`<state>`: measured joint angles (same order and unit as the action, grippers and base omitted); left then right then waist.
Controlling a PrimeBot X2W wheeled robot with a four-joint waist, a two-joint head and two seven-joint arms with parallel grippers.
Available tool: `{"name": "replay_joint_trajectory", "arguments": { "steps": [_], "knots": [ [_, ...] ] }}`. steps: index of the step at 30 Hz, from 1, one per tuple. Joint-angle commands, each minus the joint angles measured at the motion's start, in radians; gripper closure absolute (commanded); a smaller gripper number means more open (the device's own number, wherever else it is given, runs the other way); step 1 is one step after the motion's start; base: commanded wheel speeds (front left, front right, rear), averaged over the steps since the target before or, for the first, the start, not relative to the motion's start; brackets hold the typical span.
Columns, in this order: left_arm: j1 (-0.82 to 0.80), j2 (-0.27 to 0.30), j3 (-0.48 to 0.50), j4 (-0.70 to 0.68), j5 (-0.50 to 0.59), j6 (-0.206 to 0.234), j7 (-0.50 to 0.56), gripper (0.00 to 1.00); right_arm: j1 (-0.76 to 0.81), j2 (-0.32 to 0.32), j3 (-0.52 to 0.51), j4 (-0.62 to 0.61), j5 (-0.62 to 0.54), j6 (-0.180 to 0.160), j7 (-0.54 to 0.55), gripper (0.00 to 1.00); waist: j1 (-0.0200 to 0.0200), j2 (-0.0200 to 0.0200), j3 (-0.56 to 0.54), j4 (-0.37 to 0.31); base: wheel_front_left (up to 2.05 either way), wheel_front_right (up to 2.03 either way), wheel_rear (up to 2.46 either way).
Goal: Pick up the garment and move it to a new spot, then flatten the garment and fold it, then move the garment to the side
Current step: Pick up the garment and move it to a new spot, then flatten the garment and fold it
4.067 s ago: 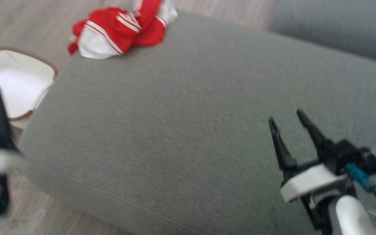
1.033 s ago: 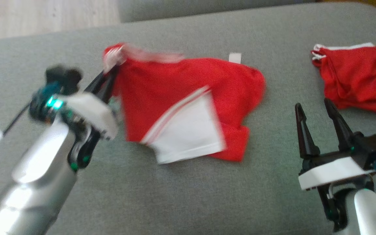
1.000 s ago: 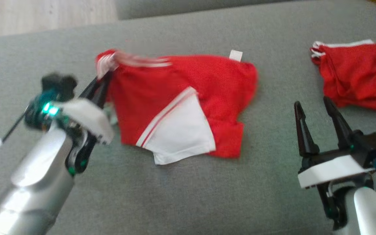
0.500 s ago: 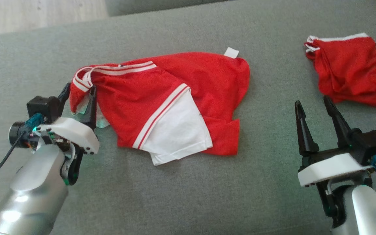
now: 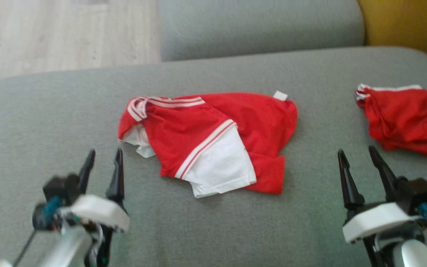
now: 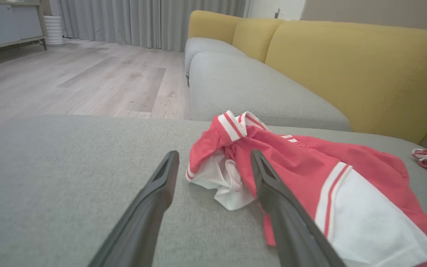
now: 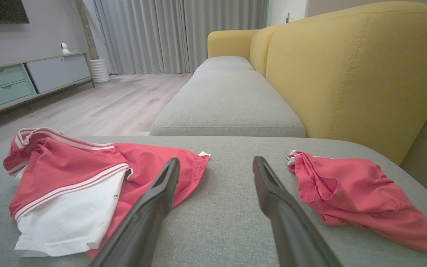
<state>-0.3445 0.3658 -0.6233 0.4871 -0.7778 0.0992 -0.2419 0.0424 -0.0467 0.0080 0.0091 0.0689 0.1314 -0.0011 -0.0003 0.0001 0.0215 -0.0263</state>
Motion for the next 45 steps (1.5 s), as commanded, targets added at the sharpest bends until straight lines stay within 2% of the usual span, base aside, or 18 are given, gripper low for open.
{"name": "replay_joint_trajectory", "arguments": {
  "steps": [1,7,16,22,39,45],
  "knots": [
    [-0.004,0.029,0.051,-0.06,-0.007,0.019,-0.014,0.0,-0.015,-0.004,0.015,-0.034,-0.001,-0.001,-0.001,0.0,0.0003,-0.0001,-0.034,0.035,0.0,0.0,0.0],
    [0.173,0.037,0.076,-0.239,-0.006,0.116,-0.018,0.0,0.03,-0.004,0.01,-0.031,0.016,-0.001,-0.01,0.0,0.0003,-0.0001,-0.05,0.066,0.0,0.0,0.0],
    [0.349,0.069,0.094,-0.439,0.031,0.208,-0.019,0.0,0.074,-0.004,0.034,0.029,0.057,-0.001,-0.058,0.0,0.0003,-0.0001,-0.058,0.088,0.0,0.0,0.0],
    [0.372,0.073,0.078,-0.464,0.038,0.223,-0.009,0.0,0.068,-0.004,0.041,0.069,0.063,-0.001,-0.076,0.0,0.0003,-0.0001,-0.057,0.097,0.0,0.0,0.0],
    [0.362,0.071,0.071,-0.463,0.034,0.229,0.0,0.0,0.039,-0.004,0.046,0.109,0.056,-0.001,-0.086,0.0,0.0003,-0.0001,-0.041,0.1,0.0,0.0,0.0],
    [0.344,0.07,0.068,-0.473,0.04,0.231,0.003,0.0,-0.036,-0.004,0.085,0.112,0.031,-0.001,-0.06,0.0,0.0003,-0.0001,0.001,0.118,0.0,0.0,0.0]
  ]
}}
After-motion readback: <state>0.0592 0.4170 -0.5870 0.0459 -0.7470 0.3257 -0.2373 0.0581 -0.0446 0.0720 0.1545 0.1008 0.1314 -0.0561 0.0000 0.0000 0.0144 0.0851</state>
